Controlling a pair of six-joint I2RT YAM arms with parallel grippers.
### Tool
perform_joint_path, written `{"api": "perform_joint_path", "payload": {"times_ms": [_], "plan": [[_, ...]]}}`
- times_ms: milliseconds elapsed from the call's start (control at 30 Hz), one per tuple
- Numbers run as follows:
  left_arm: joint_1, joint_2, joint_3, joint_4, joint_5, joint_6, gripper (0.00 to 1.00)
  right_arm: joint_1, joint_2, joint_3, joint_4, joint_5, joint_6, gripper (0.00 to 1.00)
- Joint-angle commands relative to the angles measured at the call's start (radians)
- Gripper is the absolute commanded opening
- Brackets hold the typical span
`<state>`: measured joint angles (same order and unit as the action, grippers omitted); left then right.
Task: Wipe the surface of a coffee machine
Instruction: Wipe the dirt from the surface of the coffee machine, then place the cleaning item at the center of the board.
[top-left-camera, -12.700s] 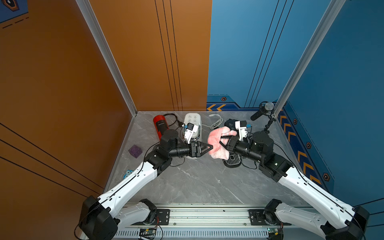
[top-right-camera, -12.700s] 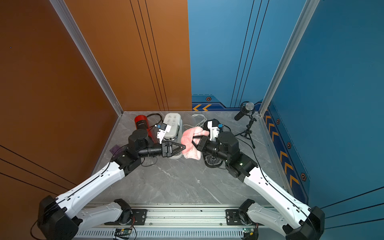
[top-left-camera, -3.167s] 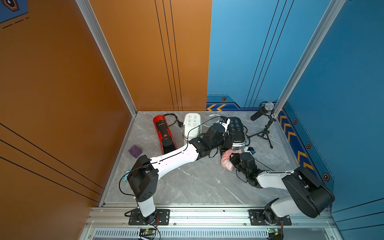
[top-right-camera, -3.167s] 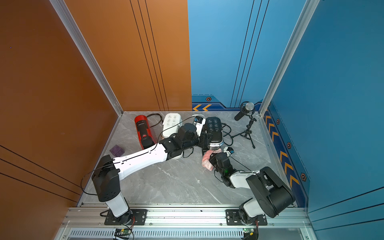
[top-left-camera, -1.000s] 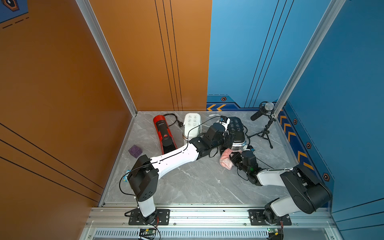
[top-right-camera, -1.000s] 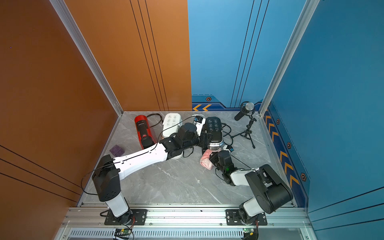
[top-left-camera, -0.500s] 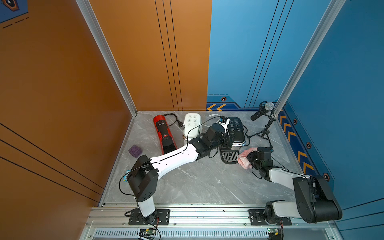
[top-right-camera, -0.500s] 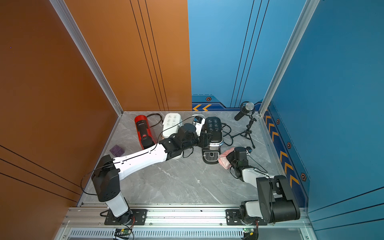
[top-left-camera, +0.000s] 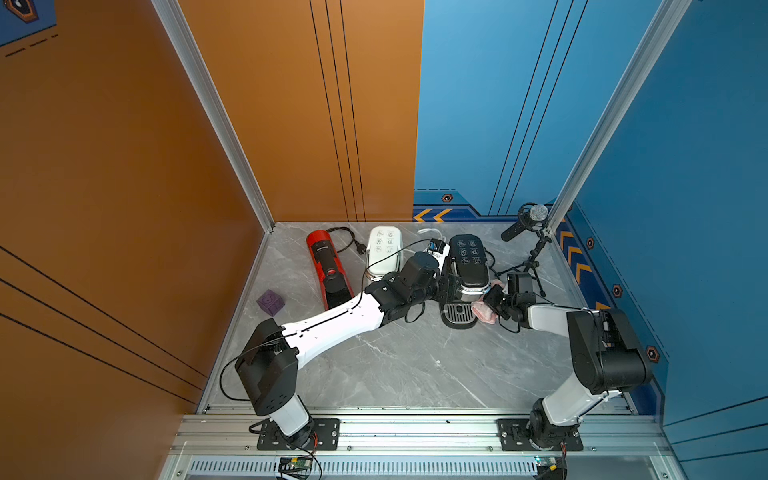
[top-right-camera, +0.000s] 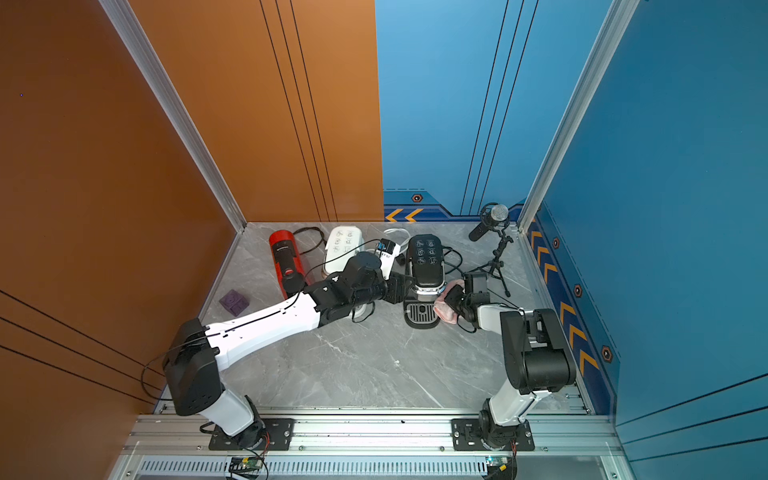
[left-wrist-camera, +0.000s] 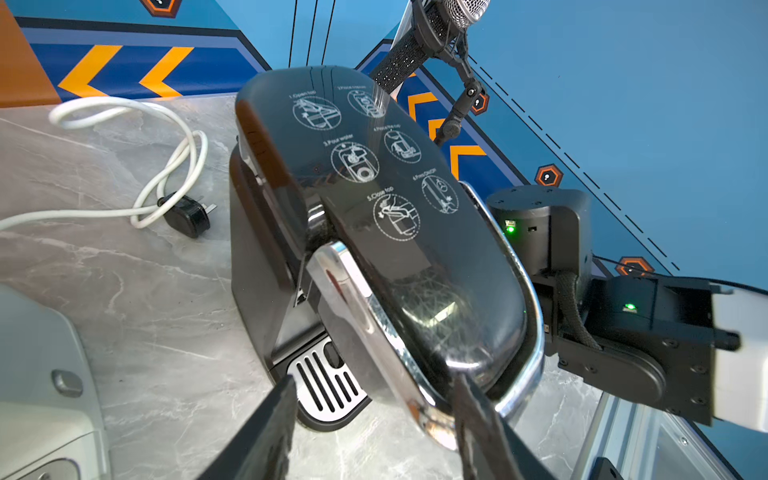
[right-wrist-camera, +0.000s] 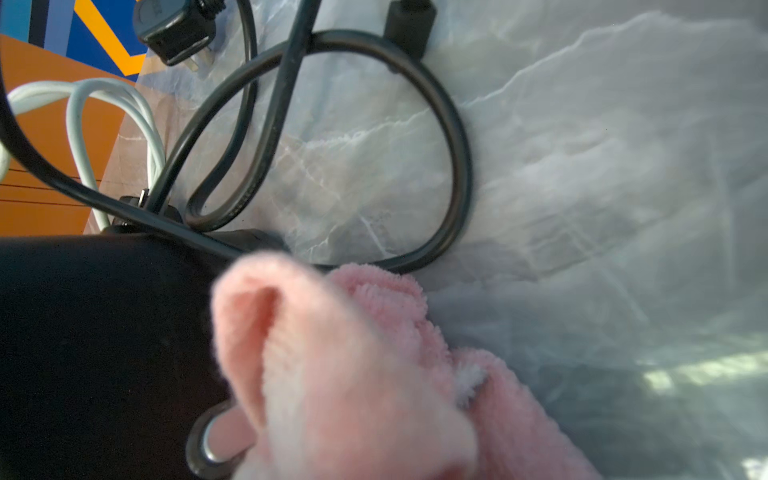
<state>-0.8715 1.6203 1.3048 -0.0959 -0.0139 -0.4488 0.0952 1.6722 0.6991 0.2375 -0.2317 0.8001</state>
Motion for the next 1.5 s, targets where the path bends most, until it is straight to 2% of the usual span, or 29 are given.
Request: {"api": "perform_joint_path", "payload": {"times_ms": [0, 200, 500, 667, 767, 867, 1000, 1067, 1233, 1333, 1467], "plan": [[0.015, 0.008, -0.057, -0.296, -0.008, 0.046, 0.63, 0.069, 0.055, -0.001, -0.013, -0.070, -0.005, 0.00], [0.020, -0.103, -0.111, -0.316, -0.026, 0.047, 0.69, 0.120, 0.071, 0.012, -0.007, -0.063, 0.003, 0.00], [0.052, -0.170, -0.174, -0.328, -0.022, 0.045, 0.70, 0.124, 0.019, -0.007, -0.037, -0.029, -0.003, 0.00], [0.054, -0.210, -0.179, -0.335, -0.009, 0.041, 0.70, 0.117, -0.016, 0.009, -0.117, 0.006, -0.017, 0.00], [0.047, -0.264, -0.195, -0.360, -0.030, 0.041, 0.70, 0.110, -0.073, 0.011, -0.224, 0.053, -0.023, 0.00], [0.044, -0.357, -0.243, -0.368, -0.046, 0.024, 0.71, 0.114, -0.176, -0.016, -0.319, 0.112, -0.018, 0.02], [0.043, -0.478, -0.304, -0.405, -0.075, 0.007, 0.71, 0.155, -0.334, -0.076, -0.417, 0.131, 0.019, 0.01], [0.043, -0.523, -0.322, -0.427, -0.114, 0.003, 0.71, 0.223, -0.413, -0.109, -0.445, 0.144, 0.051, 0.01], [0.051, -0.663, -0.391, -0.455, -0.252, -0.043, 0.72, 0.542, -0.555, -0.168, -0.474, 0.309, 0.179, 0.09], [0.072, -0.738, -0.428, -0.483, -0.326, -0.069, 0.75, 0.705, -0.538, -0.159, -0.458, 0.395, 0.215, 0.16], [0.112, -0.775, -0.449, -0.513, -0.353, -0.075, 0.80, 0.793, -0.412, -0.081, -0.438, 0.379, 0.168, 0.36]]}}
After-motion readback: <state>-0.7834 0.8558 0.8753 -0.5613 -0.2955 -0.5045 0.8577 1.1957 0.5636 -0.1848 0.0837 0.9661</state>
